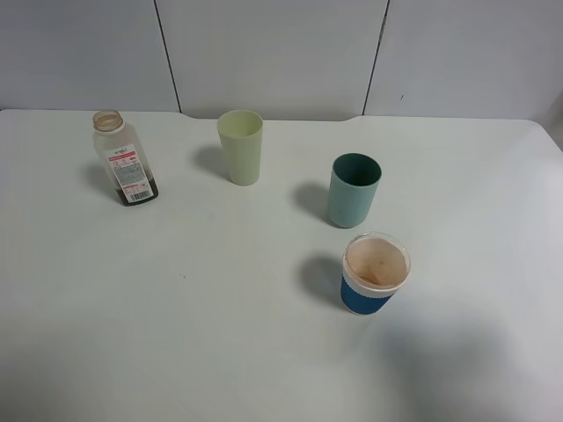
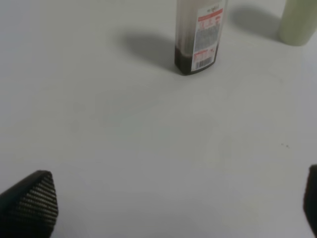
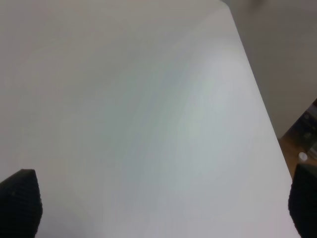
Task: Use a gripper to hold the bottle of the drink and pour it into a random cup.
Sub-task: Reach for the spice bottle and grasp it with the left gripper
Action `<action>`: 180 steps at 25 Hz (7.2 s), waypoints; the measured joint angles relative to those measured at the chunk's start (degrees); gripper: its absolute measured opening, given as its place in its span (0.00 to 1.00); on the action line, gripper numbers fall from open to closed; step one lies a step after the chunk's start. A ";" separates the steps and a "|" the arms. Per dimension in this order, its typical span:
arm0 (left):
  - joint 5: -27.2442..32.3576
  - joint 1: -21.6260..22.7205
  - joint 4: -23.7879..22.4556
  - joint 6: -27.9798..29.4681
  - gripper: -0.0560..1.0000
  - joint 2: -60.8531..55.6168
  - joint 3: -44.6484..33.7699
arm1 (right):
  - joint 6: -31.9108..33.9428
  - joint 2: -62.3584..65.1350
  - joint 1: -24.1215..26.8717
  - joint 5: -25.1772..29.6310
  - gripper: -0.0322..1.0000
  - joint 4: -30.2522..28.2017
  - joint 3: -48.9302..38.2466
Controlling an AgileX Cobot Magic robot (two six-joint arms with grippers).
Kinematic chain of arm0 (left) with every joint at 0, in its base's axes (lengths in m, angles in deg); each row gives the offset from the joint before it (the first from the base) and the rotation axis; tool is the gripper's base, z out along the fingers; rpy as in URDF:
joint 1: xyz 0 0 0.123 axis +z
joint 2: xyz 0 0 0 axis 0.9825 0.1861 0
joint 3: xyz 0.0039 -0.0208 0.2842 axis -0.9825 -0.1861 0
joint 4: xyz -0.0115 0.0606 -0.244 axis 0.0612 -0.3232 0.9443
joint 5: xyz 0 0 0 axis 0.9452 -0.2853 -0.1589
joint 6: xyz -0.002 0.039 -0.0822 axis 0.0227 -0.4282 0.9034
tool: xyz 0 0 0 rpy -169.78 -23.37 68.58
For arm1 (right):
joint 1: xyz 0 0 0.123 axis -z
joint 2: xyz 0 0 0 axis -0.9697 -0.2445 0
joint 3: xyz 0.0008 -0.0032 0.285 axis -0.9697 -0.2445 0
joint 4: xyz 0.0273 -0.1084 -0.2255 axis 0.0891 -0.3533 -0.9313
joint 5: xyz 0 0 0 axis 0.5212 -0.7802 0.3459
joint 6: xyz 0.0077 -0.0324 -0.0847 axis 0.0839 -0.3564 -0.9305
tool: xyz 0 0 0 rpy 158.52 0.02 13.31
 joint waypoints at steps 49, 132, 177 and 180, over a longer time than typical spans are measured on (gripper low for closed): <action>0.00 0.00 0.00 0.20 0.98 0.00 0.00 | 0.00 0.00 0.00 0.00 0.99 0.00 0.00; -35.42 12.72 47.74 -90.52 0.98 103.42 20.29 | 0.00 0.00 0.00 0.00 0.99 0.00 0.00; -20.04 12.94 95.39 -140.29 0.98 115.48 20.40 | 0.00 0.00 0.00 0.00 0.99 0.00 0.00; -17.13 12.94 96.11 -141.64 0.98 116.70 20.46 | 0.00 0.00 0.00 0.00 0.99 0.00 0.00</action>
